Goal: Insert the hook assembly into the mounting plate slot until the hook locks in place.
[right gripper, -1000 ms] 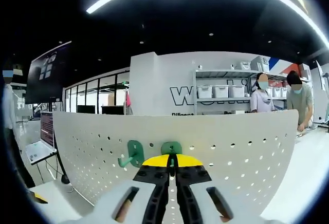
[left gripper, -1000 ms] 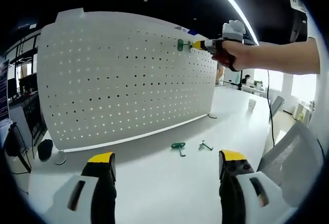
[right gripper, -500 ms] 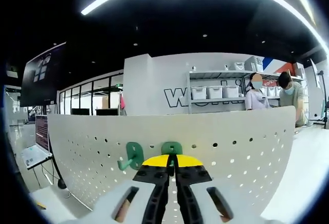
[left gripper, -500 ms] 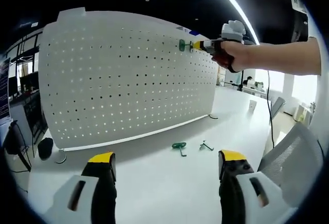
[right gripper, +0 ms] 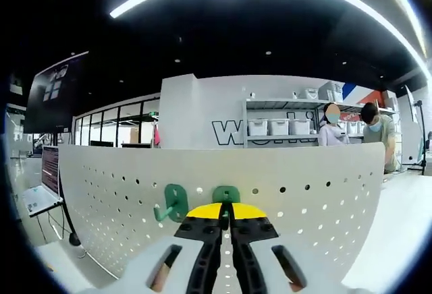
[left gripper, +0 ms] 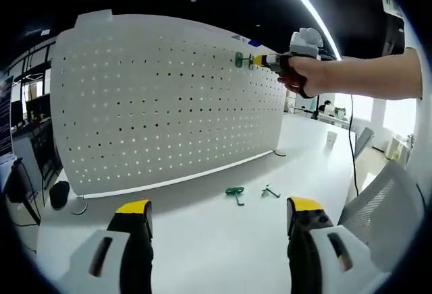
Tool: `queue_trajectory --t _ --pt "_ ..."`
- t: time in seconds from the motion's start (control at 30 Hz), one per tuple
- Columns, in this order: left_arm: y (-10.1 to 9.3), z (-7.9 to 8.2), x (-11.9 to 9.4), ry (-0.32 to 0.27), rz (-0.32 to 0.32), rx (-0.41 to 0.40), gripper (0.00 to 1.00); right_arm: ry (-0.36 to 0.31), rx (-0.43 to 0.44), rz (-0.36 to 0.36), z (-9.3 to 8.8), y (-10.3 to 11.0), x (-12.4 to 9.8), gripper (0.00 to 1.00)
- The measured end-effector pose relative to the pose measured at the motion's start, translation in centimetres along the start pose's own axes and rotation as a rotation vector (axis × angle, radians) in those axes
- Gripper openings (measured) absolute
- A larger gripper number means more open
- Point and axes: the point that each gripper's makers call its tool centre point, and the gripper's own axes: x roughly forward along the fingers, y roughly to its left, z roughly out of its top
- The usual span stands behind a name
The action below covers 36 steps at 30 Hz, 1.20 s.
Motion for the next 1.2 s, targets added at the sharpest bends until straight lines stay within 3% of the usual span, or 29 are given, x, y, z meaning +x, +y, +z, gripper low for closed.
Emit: queue_trajectory --t 0.2,0.37,0.47,0.67,0.83,1.0,1.2 --pt "0.0 0.0 0.0 -0.001 0.0 0.0 0.84 0.013 -0.004 0.021 -0.2 0.1 -0.1 0.05" --pt "0.1 0.0 0.0 0.0 0.003 -0.002 0.84 0.026 0.005 0.047 -0.7 0.0 -0.4 0.14" --pt "0.0 0.0 0.1 0.0 0.001 -0.002 0.84 0.031 -0.012 0.048 -0.8 -0.4 -0.6 0.23" --pt "0.0 0.0 0.1 0.001 0.0 0.0 0.85 0.038 -0.033 0.066 -1.1 -0.8 -1.0 0.34" --pt "0.0 0.0 0.1 0.0 0.0 0.0 0.85 0.022 -0.038 0.104 -1.0 0.3 -1.3 0.53" --pt "0.0 -0.1 0.1 0.001 0.001 0.002 0.85 0.042 -0.029 0.113 -1.6 0.6 -1.4 0.6" --pt "0.0 0.0 0.0 -0.001 0.0 0.001 0.85 0.039 -0.027 0.108 -1.5 0.3 -1.6 0.6"
